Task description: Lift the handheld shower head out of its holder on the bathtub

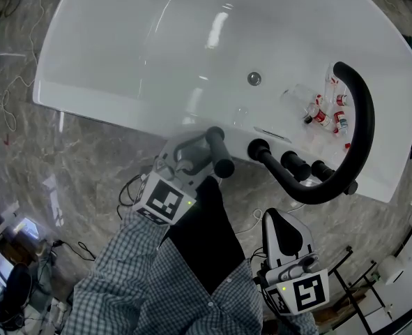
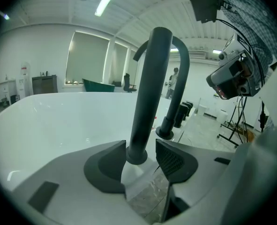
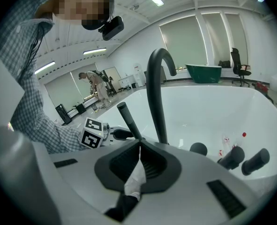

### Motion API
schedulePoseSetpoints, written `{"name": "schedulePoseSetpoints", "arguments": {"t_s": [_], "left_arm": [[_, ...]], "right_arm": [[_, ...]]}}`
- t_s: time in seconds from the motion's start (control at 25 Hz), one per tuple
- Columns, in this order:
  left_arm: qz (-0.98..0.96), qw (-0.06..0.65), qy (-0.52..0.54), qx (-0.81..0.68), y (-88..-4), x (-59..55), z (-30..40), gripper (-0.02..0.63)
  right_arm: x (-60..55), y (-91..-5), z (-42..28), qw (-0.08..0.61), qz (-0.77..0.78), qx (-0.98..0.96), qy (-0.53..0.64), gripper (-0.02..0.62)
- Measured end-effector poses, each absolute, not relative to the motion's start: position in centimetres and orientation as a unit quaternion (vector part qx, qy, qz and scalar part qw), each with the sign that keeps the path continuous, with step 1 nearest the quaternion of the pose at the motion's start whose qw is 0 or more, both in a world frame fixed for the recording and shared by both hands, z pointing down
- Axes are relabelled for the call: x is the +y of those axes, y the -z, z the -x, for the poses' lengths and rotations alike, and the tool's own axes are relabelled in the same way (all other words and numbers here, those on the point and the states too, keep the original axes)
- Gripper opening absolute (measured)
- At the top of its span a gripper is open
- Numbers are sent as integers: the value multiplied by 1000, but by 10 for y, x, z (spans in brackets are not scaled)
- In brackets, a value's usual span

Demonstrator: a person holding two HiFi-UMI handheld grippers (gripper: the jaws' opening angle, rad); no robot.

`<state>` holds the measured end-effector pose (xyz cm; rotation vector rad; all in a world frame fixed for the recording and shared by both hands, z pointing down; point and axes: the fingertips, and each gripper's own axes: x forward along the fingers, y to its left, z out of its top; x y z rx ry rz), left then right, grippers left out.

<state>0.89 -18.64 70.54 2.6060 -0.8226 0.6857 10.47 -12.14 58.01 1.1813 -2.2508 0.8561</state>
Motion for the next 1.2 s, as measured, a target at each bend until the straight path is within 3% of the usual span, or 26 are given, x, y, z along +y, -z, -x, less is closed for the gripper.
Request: {"name": "schedulePoseSetpoints", "arguments": {"t_s": [0.56, 0.72, 1.2], "left_arm": [[-917, 135, -230, -296, -703, -204, -28, 172], [-913, 118, -237, -310, -702, -208, -25, 144], [-908, 126, -249, -311, -694, -205, -26, 141]], "right_arm": [[-121, -587, -116, 218, -443, -808, -322, 18], [-120, -589, -120, 216, -445, -806, -325, 18], [-117, -582, -120, 198, -450, -806, -330, 18]]}}
